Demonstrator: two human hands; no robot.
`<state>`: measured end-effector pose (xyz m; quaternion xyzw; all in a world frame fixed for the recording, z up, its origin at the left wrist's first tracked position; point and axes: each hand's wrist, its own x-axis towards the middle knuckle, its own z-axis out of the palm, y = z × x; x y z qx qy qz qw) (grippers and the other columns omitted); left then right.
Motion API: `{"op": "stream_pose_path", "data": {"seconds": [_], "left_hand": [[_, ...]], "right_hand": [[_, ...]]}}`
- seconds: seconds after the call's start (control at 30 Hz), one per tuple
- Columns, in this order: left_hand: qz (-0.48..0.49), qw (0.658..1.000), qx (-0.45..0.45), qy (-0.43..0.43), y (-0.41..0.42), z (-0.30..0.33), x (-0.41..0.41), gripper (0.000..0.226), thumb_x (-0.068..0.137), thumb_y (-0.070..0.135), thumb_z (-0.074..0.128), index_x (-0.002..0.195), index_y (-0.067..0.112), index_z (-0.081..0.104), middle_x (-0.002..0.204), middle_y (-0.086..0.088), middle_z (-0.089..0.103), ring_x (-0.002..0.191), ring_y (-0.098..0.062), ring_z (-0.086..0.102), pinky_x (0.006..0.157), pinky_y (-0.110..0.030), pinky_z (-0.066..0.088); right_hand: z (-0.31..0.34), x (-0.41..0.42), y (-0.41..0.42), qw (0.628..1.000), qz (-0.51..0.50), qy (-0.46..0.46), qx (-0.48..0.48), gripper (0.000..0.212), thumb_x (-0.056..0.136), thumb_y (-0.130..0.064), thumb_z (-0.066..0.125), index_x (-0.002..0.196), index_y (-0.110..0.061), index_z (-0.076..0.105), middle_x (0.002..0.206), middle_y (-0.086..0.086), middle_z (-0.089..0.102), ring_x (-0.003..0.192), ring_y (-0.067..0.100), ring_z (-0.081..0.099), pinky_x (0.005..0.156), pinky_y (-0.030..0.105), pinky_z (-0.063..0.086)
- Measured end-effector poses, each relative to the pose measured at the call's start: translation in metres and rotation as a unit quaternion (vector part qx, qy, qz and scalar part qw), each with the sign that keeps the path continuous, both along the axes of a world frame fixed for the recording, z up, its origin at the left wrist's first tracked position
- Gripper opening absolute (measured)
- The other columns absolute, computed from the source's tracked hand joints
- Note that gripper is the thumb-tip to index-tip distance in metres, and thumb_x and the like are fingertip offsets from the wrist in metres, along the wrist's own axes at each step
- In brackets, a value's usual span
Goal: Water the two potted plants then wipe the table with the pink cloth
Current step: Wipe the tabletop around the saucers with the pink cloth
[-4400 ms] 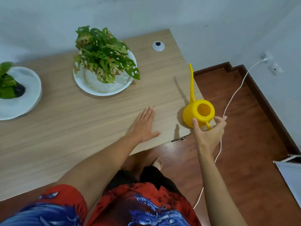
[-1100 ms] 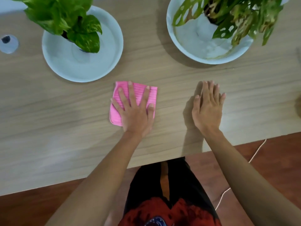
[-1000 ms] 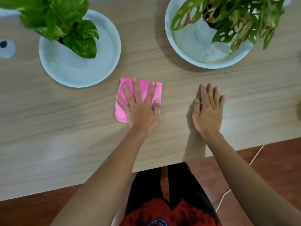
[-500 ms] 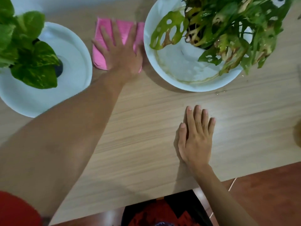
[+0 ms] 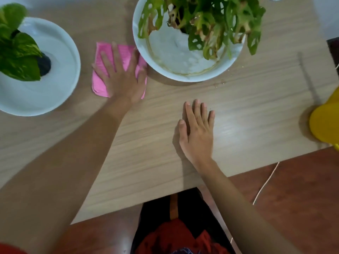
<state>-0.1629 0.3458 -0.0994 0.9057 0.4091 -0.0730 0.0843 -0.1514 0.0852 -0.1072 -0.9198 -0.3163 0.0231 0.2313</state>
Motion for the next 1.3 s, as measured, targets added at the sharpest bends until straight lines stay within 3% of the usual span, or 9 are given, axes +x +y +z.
{"op": "stream_pose_path", "data": {"seconds": [0.17,0.4,0.53,0.67,0.93,1.1,1.3], "left_hand": [[-0.021,1.0,-0.007,0.005,-0.061,-0.001,-0.028,0.063,0.101,0.063,0.015,0.159,0.046,-0.002,0.17,-0.01,-0.013,0.153,-0.044,-0.013,0.116,-0.073,-0.007],[-0.06,0.998,-0.004,0.0,-0.125,-0.002,-0.034,0.066,0.101,0.059,0.022,0.16,0.041,-0.003,0.17,-0.016,-0.009,0.153,-0.049,-0.007,0.119,-0.071,0.0],[-0.104,0.994,-0.002,-0.024,-0.164,-0.001,-0.023,0.065,0.101,0.056,0.02,0.161,0.039,0.003,0.17,-0.019,-0.005,0.153,-0.05,-0.006,0.122,-0.066,-0.004],[-0.153,0.988,-0.003,-0.033,-0.199,-0.003,-0.003,0.064,0.102,0.056,0.02,0.162,0.039,0.005,0.17,-0.018,-0.007,0.154,-0.047,-0.008,0.123,-0.062,-0.007],[-0.27,0.962,0.011,-0.046,-0.237,-0.001,0.062,0.067,0.1,0.056,0.023,0.162,0.038,0.006,0.169,-0.02,-0.004,0.153,-0.049,-0.005,0.122,-0.065,0.003],[-0.285,0.957,0.013,-0.05,-0.243,-0.003,0.097,0.066,0.102,0.057,0.025,0.162,0.037,0.003,0.169,-0.019,-0.007,0.154,-0.046,-0.008,0.122,-0.065,0.002],[-0.283,0.958,0.016,-0.048,-0.245,0.0,0.123,0.067,0.102,0.058,0.025,0.162,0.039,0.003,0.169,-0.019,-0.006,0.154,-0.046,-0.007,0.122,-0.065,0.002]], "right_hand": [[0.022,0.02,-0.044,0.994,-0.037,0.067,0.074,0.053,0.104,-0.021,0.045,0.154,-0.009,0.038,0.166,0.021,0.016,0.155,0.033,0.013,0.127,0.044,0.004],[0.029,0.092,-0.131,0.985,-0.145,0.088,0.021,0.055,0.105,-0.027,0.038,0.158,-0.013,0.03,0.169,0.014,0.011,0.157,0.027,0.004,0.127,0.049,0.005],[0.026,0.138,-0.159,0.987,-0.145,0.063,-0.025,0.056,0.105,-0.028,0.035,0.158,-0.011,0.027,0.167,0.017,0.014,0.156,0.032,0.006,0.126,0.051,0.004],[0.023,0.174,-0.164,0.987,-0.14,0.051,-0.054,0.056,0.105,-0.028,0.035,0.157,-0.008,0.029,0.167,0.018,0.016,0.156,0.035,0.007,0.126,0.052,0.003],[0.011,0.22,-0.151,0.982,-0.155,-0.001,-0.104,0.056,0.105,-0.037,0.029,0.158,-0.018,0.031,0.166,0.016,0.022,0.155,0.034,0.011,0.125,0.056,0.006],[0.01,0.218,-0.149,0.979,-0.174,-0.012,-0.103,0.055,0.105,-0.038,0.032,0.158,-0.022,0.032,0.167,0.01,0.022,0.156,0.032,0.011,0.123,0.058,-0.001],[0.009,0.219,-0.147,0.978,-0.189,-0.01,-0.088,0.055,0.104,-0.038,0.033,0.157,-0.023,0.035,0.166,0.01,0.025,0.156,0.031,0.014,0.124,0.059,0.002]]}}
